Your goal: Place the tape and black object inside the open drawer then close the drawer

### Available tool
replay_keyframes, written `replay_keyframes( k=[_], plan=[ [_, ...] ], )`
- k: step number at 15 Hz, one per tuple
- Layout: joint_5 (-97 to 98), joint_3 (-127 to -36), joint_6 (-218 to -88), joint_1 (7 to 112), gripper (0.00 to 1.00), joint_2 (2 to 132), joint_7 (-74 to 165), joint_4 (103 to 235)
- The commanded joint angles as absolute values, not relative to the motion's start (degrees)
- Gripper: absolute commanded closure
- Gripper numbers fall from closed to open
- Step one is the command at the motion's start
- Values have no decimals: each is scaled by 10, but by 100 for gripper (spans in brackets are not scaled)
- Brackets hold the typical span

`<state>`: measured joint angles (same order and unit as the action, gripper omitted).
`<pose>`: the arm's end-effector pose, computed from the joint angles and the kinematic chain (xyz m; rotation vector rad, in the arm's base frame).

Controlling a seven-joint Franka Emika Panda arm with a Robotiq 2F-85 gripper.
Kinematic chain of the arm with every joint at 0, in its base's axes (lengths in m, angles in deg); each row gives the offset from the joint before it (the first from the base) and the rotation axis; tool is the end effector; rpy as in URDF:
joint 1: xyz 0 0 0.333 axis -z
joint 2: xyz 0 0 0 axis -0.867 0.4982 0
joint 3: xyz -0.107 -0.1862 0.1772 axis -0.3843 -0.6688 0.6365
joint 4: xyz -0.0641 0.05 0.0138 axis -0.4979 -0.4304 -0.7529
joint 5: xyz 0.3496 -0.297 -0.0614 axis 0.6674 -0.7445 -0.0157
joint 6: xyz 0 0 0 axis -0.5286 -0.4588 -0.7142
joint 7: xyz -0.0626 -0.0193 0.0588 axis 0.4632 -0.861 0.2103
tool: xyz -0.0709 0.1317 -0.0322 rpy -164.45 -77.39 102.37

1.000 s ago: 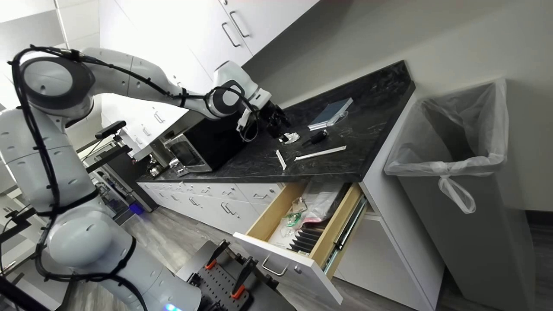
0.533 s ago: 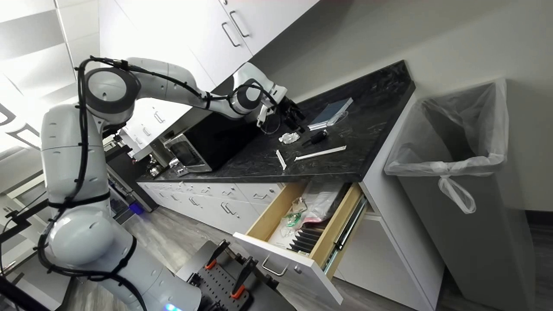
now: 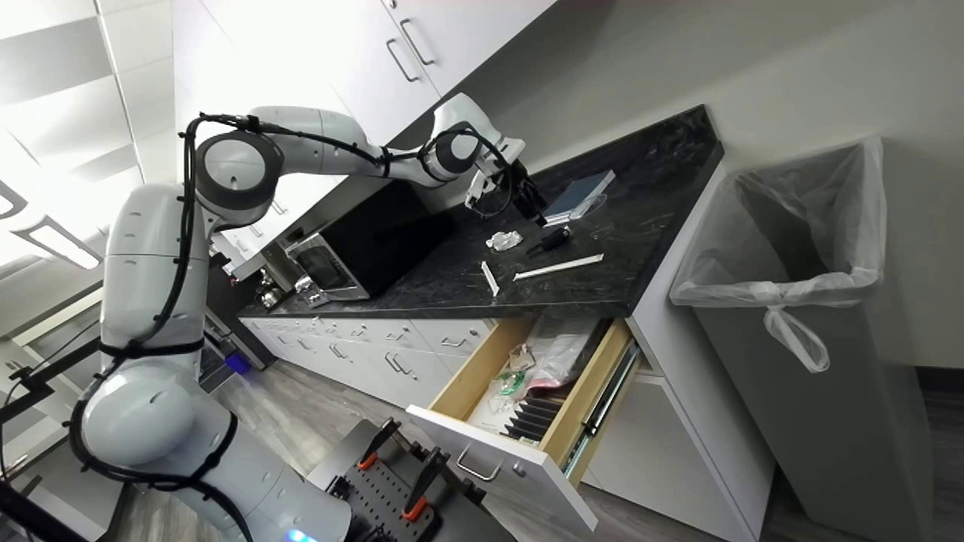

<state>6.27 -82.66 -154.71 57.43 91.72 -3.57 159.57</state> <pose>0.7859 -0.0244 0.1701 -2.6855 1.4506 -0.2985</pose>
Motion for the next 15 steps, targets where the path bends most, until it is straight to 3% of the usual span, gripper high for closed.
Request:
replay_keyframes(
  k=[1,15],
  plan=[
    [85,-818,-1490,585,0,971,-3,1512],
    [84,-828,-1500,576,0,1052,-11,1440]
  ],
)
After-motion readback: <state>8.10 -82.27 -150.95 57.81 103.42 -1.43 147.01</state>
